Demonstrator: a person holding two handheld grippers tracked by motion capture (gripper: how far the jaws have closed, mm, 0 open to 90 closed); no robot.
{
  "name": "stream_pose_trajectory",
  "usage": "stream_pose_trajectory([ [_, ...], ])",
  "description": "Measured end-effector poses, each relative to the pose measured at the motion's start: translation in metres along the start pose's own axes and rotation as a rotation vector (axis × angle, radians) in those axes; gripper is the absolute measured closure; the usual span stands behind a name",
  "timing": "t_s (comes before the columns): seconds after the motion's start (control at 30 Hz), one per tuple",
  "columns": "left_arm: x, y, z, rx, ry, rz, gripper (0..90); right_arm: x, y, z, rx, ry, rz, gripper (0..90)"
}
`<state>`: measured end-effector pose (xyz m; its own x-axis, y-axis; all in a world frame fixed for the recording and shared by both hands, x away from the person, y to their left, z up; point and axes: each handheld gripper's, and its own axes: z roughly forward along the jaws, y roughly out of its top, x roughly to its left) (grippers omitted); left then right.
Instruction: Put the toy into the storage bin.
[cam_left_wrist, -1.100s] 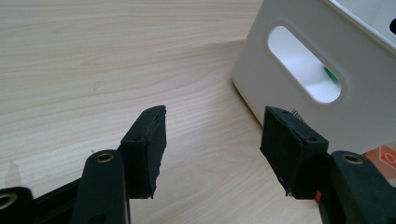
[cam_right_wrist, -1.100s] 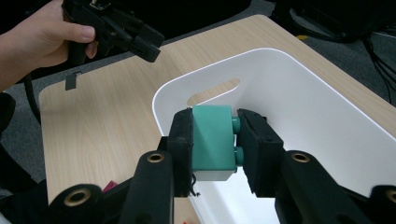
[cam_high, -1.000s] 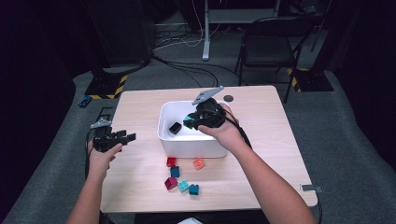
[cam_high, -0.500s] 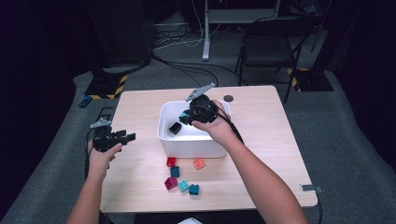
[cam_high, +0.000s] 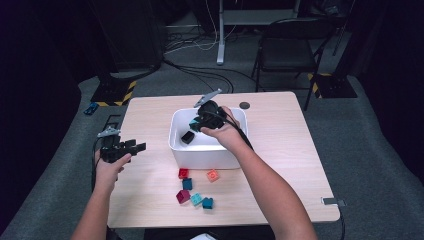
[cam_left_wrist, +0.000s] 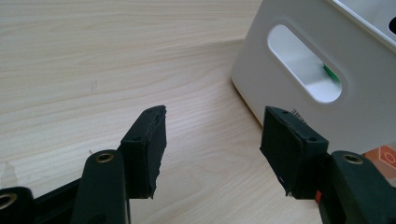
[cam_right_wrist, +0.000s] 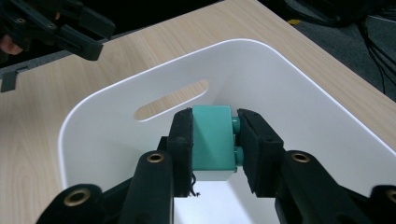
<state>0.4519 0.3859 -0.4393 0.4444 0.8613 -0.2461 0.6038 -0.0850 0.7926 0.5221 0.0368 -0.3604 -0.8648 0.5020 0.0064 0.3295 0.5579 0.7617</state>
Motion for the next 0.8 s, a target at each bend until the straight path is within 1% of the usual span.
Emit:
stream_pose_trajectory([
  [0.1, 0.0, 0.0, 0.0, -0.002, -0.002, 0.003, 40.3, -0.005, 0.0, 0.007, 0.009, -0.006, 0.007, 66.9],
  [0.17, 0.0, 0.0, 0.0, -0.003, -0.003, 0.002, 40.3, -0.008, 0.0, 0.011, 0.014, -0.01, 0.026, 66.9],
  [0.23, 0.0, 0.0, 0.001, -0.003, -0.003, 0.002, 40.3, -0.011, 0.0, 0.014, 0.027, -0.01, 0.025, 66.9],
  [0.27, 0.0, 0.0, 0.0, 0.0, -0.004, 0.0, 40.3, -0.012, 0.001, 0.016, 0.025, -0.013, 0.033, 66.9],
  [0.33, -0.001, 0.0, 0.0, 0.001, -0.005, 0.001, 40.3, -0.014, 0.002, 0.019, 0.031, -0.013, 0.033, 66.8],
  [0.4, -0.001, 0.0, 0.001, 0.004, -0.005, 0.001, 40.3, -0.016, 0.003, 0.022, 0.036, -0.019, 0.049, 66.8],
  [0.47, -0.001, 0.0, 0.001, 0.003, -0.005, 0.001, 40.3, -0.018, 0.004, 0.027, 0.047, -0.026, 0.035, 66.7],
  [0.57, -0.001, 0.0, 0.001, 0.001, -0.006, 0.001, 40.3, -0.016, 0.007, 0.034, 0.076, -0.034, 0.023, 66.6],
  [0.6, -0.001, 0.0, 0.001, 0.001, -0.006, 0.0, 40.3, -0.016, 0.007, 0.036, 0.075, -0.034, 0.018, 66.4],
  [0.67, 0.0, 0.0, 0.001, -0.003, -0.005, 0.001, 40.3, -0.014, 0.008, 0.039, 0.079, -0.034, 0.03, 63.4],
  [0.73, 0.0, 0.0, 0.0, -0.001, -0.006, 0.0, 40.3, -0.014, 0.008, 0.04, 0.077, -0.045, 0.033, 59.9],
  [0.8, 0.0, 0.0, 0.0, -0.002, -0.006, 0.002, 40.3, -0.014, 0.008, 0.039, 0.078, -0.053, 0.028, 59.1],
])
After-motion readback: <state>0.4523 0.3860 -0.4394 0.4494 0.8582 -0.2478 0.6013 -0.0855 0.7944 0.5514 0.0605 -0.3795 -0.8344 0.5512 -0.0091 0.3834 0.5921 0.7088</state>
